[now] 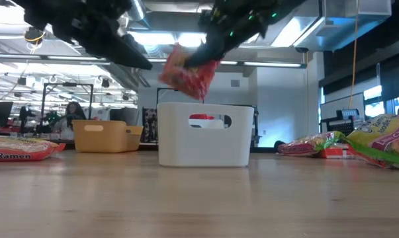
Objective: Sort Maruchan noodles
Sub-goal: Put the red noodle pack into the blue bin, then put the green noodle pack into the white bin
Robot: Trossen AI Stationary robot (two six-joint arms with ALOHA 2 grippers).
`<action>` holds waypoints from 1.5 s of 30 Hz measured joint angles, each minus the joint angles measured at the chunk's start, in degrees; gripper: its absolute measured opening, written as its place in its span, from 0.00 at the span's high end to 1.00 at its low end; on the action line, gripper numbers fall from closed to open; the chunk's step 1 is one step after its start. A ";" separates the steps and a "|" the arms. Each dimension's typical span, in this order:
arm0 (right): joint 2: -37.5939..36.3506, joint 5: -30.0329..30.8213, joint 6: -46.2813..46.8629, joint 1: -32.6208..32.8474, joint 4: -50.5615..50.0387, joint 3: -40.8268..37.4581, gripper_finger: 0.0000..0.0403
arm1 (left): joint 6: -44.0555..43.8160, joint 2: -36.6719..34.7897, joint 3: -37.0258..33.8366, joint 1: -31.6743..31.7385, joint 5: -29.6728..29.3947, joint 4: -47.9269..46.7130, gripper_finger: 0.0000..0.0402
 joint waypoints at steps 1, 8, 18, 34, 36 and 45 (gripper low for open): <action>1.49 -0.16 -0.21 -0.42 -0.57 1.22 0.73 | -0.27 0.02 0.02 0.71 0.75 -0.01 0.57; 8.59 -0.05 -3.66 -2.16 -3.71 4.50 0.73 | -0.56 0.32 0.07 3.18 2.33 -0.28 0.57; 12.53 -0.27 -6.83 -2.40 -6.23 4.57 0.73 | -1.93 0.33 0.07 3.03 2.35 -0.73 0.57; 14.79 1.26 -5.39 -1.39 -7.74 4.50 0.53 | -1.40 0.32 0.07 3.03 2.32 0.38 0.57; 14.76 2.06 -4.61 -1.14 -7.88 4.59 0.46 | -1.38 0.31 0.07 3.03 2.31 0.38 0.57; 6.10 2.22 -3.14 1.40 -21.74 8.30 0.31 | -1.36 0.31 0.07 3.03 2.11 0.66 0.57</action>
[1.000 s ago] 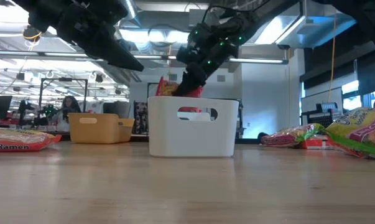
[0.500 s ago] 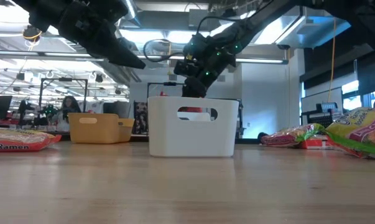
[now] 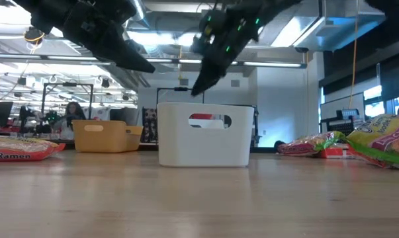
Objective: Sort Maruchan noodles
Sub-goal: Put the green noodle pack into the white bin
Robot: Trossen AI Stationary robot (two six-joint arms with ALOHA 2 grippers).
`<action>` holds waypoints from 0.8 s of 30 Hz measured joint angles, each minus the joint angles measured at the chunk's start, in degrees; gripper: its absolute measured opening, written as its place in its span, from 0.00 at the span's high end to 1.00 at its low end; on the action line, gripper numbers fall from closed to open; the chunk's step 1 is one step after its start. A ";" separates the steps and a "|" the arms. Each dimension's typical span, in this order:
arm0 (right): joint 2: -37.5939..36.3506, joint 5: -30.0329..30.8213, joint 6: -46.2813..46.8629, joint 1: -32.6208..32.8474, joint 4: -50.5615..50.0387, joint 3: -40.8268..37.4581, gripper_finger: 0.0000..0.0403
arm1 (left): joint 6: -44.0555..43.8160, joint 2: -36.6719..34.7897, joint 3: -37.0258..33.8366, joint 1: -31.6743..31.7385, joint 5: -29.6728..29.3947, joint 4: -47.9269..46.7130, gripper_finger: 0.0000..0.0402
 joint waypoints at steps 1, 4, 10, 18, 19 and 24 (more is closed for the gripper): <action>-1.56 0.00 0.83 0.16 -2.22 -0.20 0.31 | -0.01 0.00 0.00 0.00 0.00 0.00 0.57; -7.08 -0.13 3.90 0.96 -7.85 -1.38 0.32 | -0.02 0.00 0.00 0.00 -0.02 0.00 0.57; -19.10 2.04 9.64 3.44 -14.42 -11.04 0.36 | 0.00 0.00 0.00 -0.02 -0.02 0.26 0.57; -37.37 8.13 20.05 4.48 -12.54 -31.51 0.39 | 1.02 0.01 0.00 -0.02 -0.05 2.65 0.57; -39.55 8.54 21.80 4.44 -11.88 -33.79 0.40 | 1.03 0.00 0.00 -0.02 -0.06 2.72 0.57; -47.88 9.43 30.24 4.46 -13.88 -41.07 0.40 | 1.03 0.02 0.00 0.00 -0.07 2.82 0.57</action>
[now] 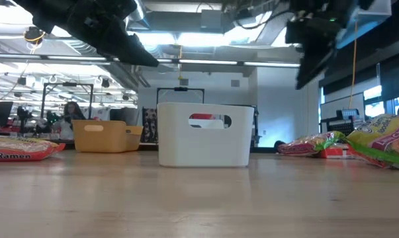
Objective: Sort Maruchan noodles
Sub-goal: Put the green noodle pack into the white bin
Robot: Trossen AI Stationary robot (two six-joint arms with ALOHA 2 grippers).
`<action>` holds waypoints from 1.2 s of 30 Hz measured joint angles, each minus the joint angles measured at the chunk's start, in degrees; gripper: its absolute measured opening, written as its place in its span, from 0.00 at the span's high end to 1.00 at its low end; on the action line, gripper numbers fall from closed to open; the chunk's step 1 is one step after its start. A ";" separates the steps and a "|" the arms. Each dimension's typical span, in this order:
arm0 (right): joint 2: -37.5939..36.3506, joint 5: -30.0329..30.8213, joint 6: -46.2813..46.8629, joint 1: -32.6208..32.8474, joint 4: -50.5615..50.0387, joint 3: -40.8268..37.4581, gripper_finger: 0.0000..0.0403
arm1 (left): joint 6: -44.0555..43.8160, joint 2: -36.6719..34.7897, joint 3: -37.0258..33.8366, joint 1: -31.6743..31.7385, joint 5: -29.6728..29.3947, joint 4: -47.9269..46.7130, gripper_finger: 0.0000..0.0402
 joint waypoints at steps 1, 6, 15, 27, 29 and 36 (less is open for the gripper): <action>-1.29 -0.55 1.60 0.00 -1.54 -0.51 0.40 | -0.02 -0.02 0.00 0.00 0.00 -0.02 0.57; -6.10 -0.63 9.24 0.02 -9.00 -0.80 0.40 | -0.50 -0.02 0.00 0.00 -0.28 0.01 0.57; -8.17 -2.36 10.31 0.04 -17.91 -0.83 0.40 | -2.17 0.49 -0.02 0.00 -0.24 -0.22 0.57; -0.80 -13.59 2.35 0.04 -7.54 -5.71 0.40 | -2.16 4.46 0.00 0.00 -0.37 2.46 0.57; 1.85 -13.61 0.45 0.04 -7.55 -5.72 0.40 | -2.15 5.06 0.00 0.05 -0.35 2.78 0.57; 11.30 -14.54 -3.29 0.04 -12.98 -5.72 0.40 | -2.12 5.81 -0.02 0.13 -0.39 2.87 0.57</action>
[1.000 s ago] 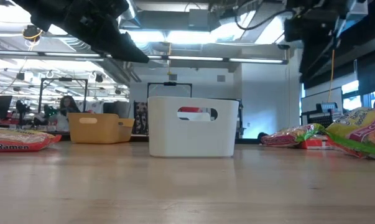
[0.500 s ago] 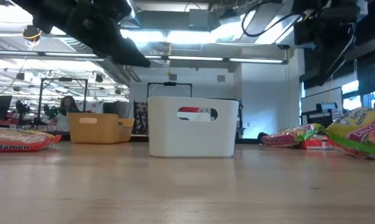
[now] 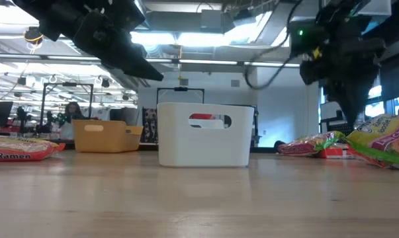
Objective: Sort Maruchan noodles
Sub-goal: Put the green noodle pack into the white bin
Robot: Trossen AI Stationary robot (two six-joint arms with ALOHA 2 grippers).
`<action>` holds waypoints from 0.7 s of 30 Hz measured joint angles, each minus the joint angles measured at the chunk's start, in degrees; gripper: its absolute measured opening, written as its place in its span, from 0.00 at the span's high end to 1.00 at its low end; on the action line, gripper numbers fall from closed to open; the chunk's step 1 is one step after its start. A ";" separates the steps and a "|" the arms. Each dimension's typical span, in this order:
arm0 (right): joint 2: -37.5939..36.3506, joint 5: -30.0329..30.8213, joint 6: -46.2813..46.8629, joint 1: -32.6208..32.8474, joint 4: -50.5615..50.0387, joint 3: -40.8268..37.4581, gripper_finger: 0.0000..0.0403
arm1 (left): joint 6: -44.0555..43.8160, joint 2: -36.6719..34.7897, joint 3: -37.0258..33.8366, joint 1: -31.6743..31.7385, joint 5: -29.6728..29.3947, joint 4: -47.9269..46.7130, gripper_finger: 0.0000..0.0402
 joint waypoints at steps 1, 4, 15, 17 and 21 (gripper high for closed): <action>1.06 -0.01 -0.33 0.00 -0.67 0.00 0.40 | 0.00 -0.01 0.00 0.00 0.01 0.01 0.57; 3.06 -1.83 -0.77 0.00 -1.37 0.00 0.40 | -0.02 -0.01 0.00 -0.01 0.02 0.09 0.57; 6.43 -3.83 -1.12 0.00 -1.76 0.02 0.40 | -0.06 -0.01 0.00 0.00 0.01 0.10 0.57; 7.24 -3.99 -1.12 0.00 -1.80 0.00 0.40 | -0.04 -0.01 0.00 0.00 0.01 0.12 0.57; 8.79 -3.99 -1.32 0.00 -1.85 0.01 0.43 | -0.02 -0.01 0.00 0.00 0.00 0.12 0.57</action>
